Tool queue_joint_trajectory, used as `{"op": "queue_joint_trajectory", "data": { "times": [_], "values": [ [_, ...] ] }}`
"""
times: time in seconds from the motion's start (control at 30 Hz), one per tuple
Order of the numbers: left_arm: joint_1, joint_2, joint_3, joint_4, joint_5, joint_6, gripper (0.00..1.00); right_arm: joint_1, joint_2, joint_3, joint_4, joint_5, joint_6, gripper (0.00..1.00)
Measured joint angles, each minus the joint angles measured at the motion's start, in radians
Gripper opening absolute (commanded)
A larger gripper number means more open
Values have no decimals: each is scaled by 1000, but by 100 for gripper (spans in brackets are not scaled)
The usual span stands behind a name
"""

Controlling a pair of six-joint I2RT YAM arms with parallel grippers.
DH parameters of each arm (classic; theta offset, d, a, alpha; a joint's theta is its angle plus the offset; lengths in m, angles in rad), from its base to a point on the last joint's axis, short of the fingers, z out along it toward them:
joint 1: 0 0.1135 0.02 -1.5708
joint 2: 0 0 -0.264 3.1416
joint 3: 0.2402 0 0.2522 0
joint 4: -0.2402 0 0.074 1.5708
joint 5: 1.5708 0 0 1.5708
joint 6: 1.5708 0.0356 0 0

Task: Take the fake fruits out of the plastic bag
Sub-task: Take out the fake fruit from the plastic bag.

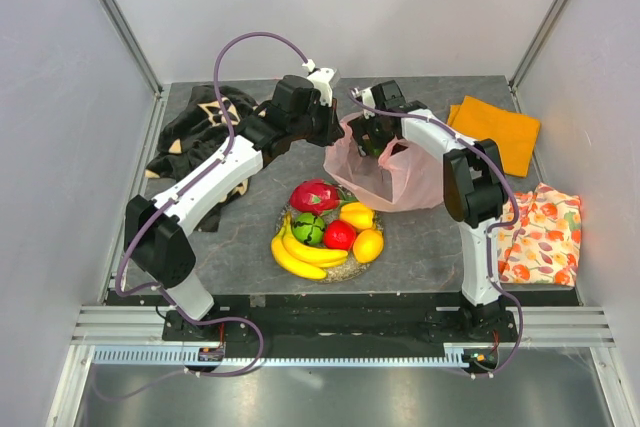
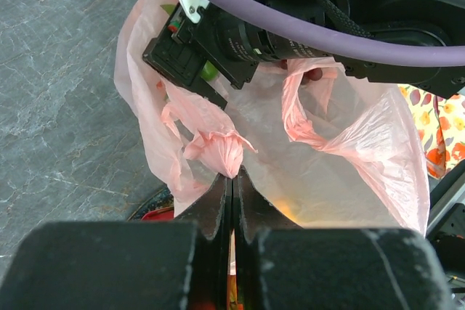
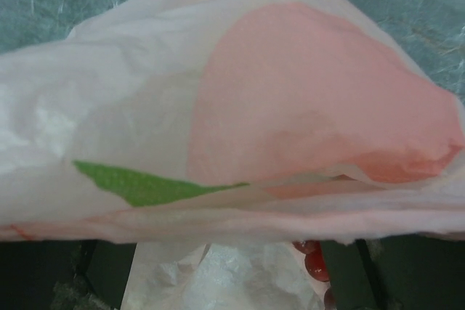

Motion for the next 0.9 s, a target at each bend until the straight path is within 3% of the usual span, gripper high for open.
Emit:
{"op": "queue_joint_trajectory", "data": {
  "times": [0.1, 0.37, 0.6, 0.9],
  "values": [
    [0, 0, 0, 0, 0, 0, 2, 0, 0, -5, 32, 7, 12, 93],
    [0, 0, 0, 0, 0, 0, 2, 6, 9, 2, 50, 52, 31, 54],
    [0, 0, 1, 0, 0, 0, 1, -2, -13, -16, 11, 55, 0, 45],
    [0, 13, 37, 5, 0, 0, 2, -29, -217, -94, -190, -14, -64, 42]
  ]
}}
